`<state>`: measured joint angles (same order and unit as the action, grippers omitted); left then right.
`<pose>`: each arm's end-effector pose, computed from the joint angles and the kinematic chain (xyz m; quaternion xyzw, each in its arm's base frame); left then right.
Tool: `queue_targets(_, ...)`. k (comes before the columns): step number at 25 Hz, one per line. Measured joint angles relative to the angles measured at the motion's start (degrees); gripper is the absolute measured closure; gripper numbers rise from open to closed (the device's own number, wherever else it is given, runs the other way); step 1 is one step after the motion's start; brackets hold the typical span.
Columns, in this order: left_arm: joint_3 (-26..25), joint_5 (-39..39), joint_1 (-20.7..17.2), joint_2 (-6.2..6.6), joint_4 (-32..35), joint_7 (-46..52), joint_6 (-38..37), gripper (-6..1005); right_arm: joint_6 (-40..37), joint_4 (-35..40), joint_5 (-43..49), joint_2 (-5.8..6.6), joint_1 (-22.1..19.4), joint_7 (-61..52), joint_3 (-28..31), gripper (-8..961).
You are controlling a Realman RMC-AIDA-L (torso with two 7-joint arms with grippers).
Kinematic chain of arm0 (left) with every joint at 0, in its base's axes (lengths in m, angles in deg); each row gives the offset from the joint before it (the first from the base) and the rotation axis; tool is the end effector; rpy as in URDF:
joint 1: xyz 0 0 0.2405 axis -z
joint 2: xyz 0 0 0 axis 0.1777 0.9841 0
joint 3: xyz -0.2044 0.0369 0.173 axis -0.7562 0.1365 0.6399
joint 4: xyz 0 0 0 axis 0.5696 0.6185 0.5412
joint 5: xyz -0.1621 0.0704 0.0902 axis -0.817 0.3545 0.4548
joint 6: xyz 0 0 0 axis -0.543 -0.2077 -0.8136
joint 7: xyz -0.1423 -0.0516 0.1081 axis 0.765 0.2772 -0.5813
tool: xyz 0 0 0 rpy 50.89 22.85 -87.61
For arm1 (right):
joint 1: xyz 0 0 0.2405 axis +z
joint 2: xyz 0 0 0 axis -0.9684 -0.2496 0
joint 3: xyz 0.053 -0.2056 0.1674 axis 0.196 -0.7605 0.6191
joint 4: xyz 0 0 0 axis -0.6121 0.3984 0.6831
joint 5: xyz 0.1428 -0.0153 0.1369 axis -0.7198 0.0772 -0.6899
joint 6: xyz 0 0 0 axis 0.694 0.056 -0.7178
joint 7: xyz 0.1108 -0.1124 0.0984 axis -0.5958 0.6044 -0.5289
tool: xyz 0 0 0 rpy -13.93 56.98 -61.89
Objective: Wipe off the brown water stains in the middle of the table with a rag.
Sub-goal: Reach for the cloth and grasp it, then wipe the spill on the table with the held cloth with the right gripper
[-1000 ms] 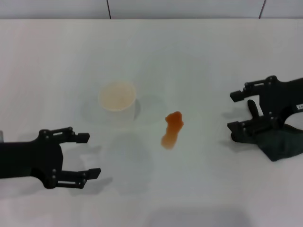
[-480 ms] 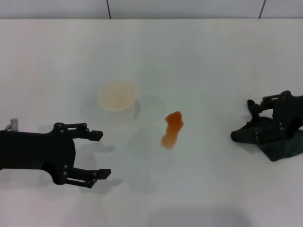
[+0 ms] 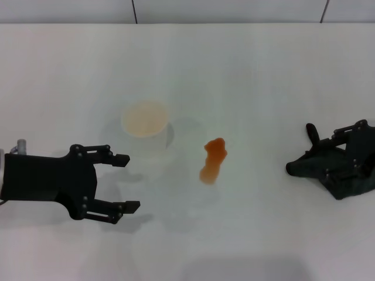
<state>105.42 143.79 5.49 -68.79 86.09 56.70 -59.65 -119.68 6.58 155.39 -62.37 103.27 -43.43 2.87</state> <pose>-0.2504 0.2781 -0.0253 -0.9878 -0.0934 -0.1017 0.0715 0.2843 0.3466 -0.0112 -0.9800 0.1541 -0.0179 0.1244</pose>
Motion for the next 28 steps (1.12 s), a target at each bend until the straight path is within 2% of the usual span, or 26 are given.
queue_targets(7, 0.0, 0.0, 0.0, 0.0, 0.0, 0.0, 0.4, 111, -0.3, -0.3, 0.9, 0.03, -0.2, 1.1, -0.2, 255)
queue_targets(9, 0.0, 0.0, 0.0, 0.0, -0.1, -0.1, 0.5, 111, -0.4, -0.5, 1.9, -0.12, -0.1, 1.1, -0.3, 447)
queue_targets(13, 0.0, 0.0, 0.0, 0.0, -0.4, -0.3, 0.6, 111, -0.5, -1.3, 3.7, -0.53, 0.3, 0.8, -0.4, 588)
queue_targets(20, 0.3, 0.0, -0.3, -0.04, -0.5, -0.5, 0.7, 112, -0.8, -1.3, 3.5, -0.57, 0.8, 0.7, -0.4, 805)
queue_targets(25, 1.7, 0.0, -0.1, -0.08, -0.5, -0.3, 0.7, 112, -1.2, -1.9, 2.5, -1.22, 3.2, -0.9, -2.1, 843)
queue_targets(28, 2.2, -0.2, -0.1, -0.09, -0.5, -0.2, 0.7, 111, 1.1, -3.2, -0.1, -1.46, 5.8, -3.4, -7.9, 853)
